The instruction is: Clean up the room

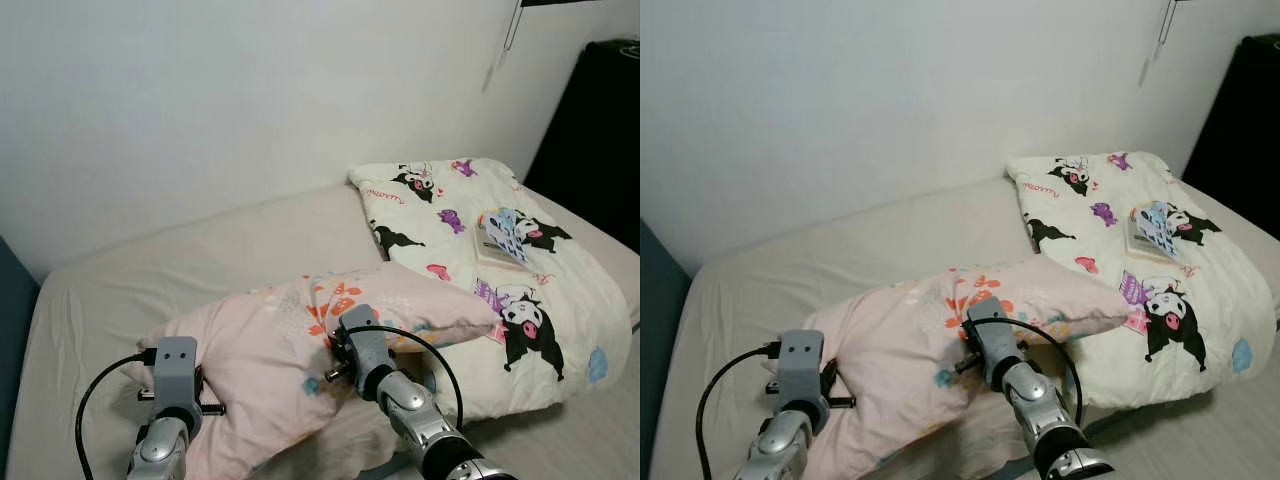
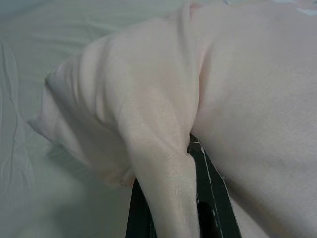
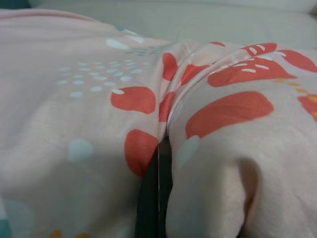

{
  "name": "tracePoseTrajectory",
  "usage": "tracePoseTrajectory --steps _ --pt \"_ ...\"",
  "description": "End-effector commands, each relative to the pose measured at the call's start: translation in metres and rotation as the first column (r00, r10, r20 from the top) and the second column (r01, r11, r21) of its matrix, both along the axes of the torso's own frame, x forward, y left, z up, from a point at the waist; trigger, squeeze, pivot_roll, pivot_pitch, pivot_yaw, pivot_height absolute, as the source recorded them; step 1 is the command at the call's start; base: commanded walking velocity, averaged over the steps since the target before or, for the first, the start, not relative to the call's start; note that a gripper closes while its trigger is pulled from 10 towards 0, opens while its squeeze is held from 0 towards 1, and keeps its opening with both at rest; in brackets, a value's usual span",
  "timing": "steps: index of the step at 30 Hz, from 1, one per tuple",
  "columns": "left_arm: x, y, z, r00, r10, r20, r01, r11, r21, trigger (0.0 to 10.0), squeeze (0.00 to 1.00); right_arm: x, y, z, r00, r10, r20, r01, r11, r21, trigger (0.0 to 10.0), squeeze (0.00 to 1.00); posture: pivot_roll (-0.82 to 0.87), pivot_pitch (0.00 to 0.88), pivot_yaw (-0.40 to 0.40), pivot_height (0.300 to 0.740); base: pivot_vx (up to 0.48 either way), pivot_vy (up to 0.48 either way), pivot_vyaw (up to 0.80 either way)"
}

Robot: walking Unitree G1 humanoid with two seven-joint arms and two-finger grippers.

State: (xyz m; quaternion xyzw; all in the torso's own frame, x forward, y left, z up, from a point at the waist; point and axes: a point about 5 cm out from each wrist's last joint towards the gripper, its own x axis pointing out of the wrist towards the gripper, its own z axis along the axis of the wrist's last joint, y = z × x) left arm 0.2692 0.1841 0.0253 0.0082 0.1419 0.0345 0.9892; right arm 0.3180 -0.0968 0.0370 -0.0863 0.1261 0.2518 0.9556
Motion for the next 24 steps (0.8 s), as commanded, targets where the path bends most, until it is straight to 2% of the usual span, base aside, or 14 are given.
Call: tracePoseTrajectory --steps 1,8,9,10,24 --pt "0.0052 -0.0035 0.0093 0.999 0.003 0.043 -0.003 1.0 -0.01 10.0 0.0 0.0021 0.0109 0.009 0.998 0.05 0.05 -0.051 0.998 0.023 10.0 0.0 0.04 0.06 -0.024 0.74 0.0 -0.368 0.0" --pt "0.0052 -0.004 0.0086 0.999 -0.004 0.036 0.004 1.0 -0.013 10.0 0.0 0.0019 0.0109 0.0087 0.998 0.05 0.047 -0.051 0.998 0.028 10.0 0.0 0.04 0.062 -0.025 0.74 0.0 -0.464 0.0" --pt "0.0042 -0.0041 0.0078 0.999 0.013 0.039 -0.011 0.998 -0.058 10.0 0.0 0.0019 0.0113 0.0087 0.998 0.051 0.047 -0.052 0.998 0.029 10.0 0.0 0.04 0.064 -0.026 0.74 0.0 0.0 0.0" --pt "0.0041 -0.0031 0.0074 0.999 0.02 0.035 -0.018 0.998 -0.06 10.0 0.0 0.0019 0.0115 0.0088 0.998 0.051 0.046 -0.052 0.998 0.031 10.0 0.0 0.04 0.064 -0.026 0.74 0.0 0.0 0.0" --pt "0.0057 -0.0014 0.0091 0.999 0.016 0.028 -0.015 0.999 -0.048 10.0 0.0 0.0012 0.0116 0.0074 0.998 0.045 0.036 -0.047 0.998 0.037 10.0 0.0 0.05 0.068 -0.017 0.74 0.0 0.0 0.0"
